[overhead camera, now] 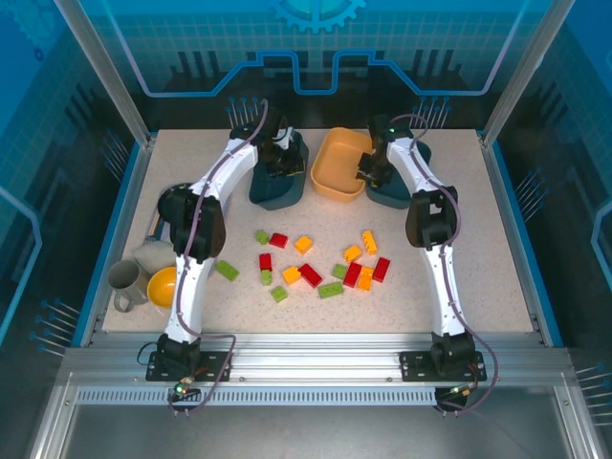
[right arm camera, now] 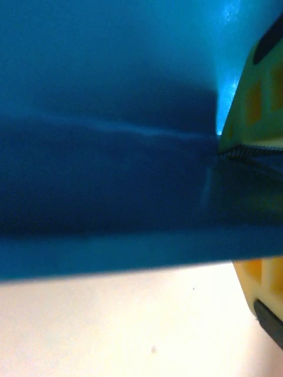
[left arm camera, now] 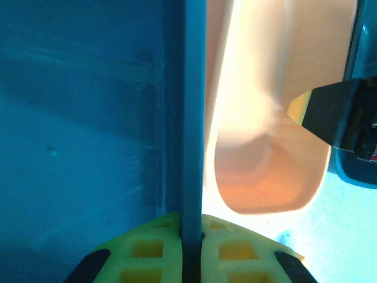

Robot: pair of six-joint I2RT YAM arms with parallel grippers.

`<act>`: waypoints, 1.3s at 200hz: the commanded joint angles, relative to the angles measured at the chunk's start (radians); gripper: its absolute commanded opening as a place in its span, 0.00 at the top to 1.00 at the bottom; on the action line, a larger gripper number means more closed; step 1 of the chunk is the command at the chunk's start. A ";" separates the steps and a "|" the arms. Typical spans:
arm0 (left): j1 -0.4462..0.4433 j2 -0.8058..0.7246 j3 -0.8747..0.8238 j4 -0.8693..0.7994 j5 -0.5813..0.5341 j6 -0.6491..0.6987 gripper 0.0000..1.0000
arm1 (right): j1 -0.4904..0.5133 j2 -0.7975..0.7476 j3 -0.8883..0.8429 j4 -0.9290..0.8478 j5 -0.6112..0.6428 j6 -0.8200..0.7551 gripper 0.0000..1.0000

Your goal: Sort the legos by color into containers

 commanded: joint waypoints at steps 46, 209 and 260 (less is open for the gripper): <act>-0.004 0.003 -0.009 -0.088 -0.114 0.047 1.00 | 0.043 -0.242 -0.338 0.042 0.029 -0.150 0.83; -0.073 -0.150 -0.116 -0.108 -0.247 -0.105 0.45 | 0.112 -0.697 -0.755 0.117 0.167 -0.126 0.30; -0.121 -0.537 -0.609 0.114 -0.194 -0.323 0.39 | 0.121 -1.071 -1.239 0.202 0.071 0.008 0.27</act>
